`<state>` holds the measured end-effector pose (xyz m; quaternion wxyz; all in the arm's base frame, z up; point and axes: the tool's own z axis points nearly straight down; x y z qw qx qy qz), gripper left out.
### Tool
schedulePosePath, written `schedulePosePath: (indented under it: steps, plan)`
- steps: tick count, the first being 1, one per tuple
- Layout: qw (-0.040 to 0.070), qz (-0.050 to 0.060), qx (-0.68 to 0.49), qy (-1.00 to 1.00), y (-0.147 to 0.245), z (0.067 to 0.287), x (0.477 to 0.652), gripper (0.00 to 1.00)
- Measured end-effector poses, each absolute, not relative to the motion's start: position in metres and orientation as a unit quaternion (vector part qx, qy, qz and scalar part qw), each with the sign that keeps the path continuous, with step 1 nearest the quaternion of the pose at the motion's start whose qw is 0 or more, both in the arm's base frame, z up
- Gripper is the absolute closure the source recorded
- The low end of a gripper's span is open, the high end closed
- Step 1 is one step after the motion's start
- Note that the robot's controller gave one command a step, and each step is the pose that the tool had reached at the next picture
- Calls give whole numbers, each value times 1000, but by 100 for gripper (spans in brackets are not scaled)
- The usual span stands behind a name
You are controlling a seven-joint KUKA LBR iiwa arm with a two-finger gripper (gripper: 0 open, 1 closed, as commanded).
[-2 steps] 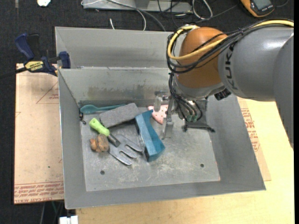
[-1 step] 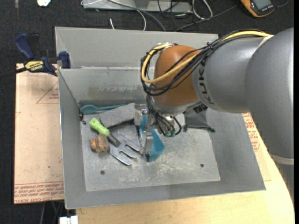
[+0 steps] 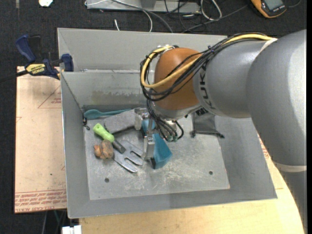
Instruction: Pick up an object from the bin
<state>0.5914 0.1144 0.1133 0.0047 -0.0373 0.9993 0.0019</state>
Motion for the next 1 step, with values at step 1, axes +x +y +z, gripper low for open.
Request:
schedulePosePath:
  steps: [1]
  plan:
    - [2, 2, -10, 1000, 159, 111, 583, 0]
